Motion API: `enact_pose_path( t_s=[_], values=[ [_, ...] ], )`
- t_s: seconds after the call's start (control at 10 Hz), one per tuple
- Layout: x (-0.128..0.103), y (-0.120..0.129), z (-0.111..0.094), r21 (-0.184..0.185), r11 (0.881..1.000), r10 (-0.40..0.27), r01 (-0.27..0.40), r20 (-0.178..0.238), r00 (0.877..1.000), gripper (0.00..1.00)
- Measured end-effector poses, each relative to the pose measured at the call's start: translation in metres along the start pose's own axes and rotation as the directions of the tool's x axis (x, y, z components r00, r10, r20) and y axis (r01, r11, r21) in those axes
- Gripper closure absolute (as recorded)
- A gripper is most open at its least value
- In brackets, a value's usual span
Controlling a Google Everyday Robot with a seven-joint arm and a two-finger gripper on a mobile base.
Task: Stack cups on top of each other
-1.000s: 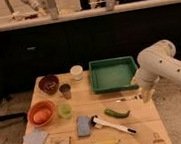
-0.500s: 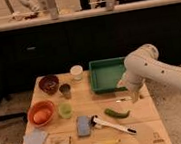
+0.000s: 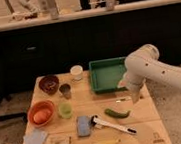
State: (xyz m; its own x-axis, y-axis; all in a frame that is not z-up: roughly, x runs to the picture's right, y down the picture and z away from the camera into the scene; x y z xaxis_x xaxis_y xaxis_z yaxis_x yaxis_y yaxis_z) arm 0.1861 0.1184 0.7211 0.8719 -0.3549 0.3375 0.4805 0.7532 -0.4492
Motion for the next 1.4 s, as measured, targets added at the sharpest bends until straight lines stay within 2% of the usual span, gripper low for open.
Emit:
enact_pose_path(
  t_s=[0.2,0.4,0.6,0.8,1.0,1.2,1.4],
  values=[
    [0.004,0.002,0.009,0.025,0.997,-0.078,0.078,0.018,0.997,0.32],
    [-0.008,-0.016,0.019,0.050,0.984,-0.172,0.170,0.041,0.984,0.32],
    [-0.031,-0.042,0.029,0.086,0.956,-0.285,0.279,0.064,0.956,0.32],
    [-0.052,-0.068,0.039,0.129,0.915,-0.394,0.383,0.075,0.916,0.32],
    [-0.062,-0.087,0.047,0.145,0.889,-0.449,0.435,0.077,0.890,0.32],
    [-0.066,-0.102,0.055,0.155,0.875,-0.474,0.458,0.085,0.877,0.32],
    [-0.080,-0.124,0.062,0.175,0.863,-0.494,0.474,0.095,0.864,0.32]
  ],
)
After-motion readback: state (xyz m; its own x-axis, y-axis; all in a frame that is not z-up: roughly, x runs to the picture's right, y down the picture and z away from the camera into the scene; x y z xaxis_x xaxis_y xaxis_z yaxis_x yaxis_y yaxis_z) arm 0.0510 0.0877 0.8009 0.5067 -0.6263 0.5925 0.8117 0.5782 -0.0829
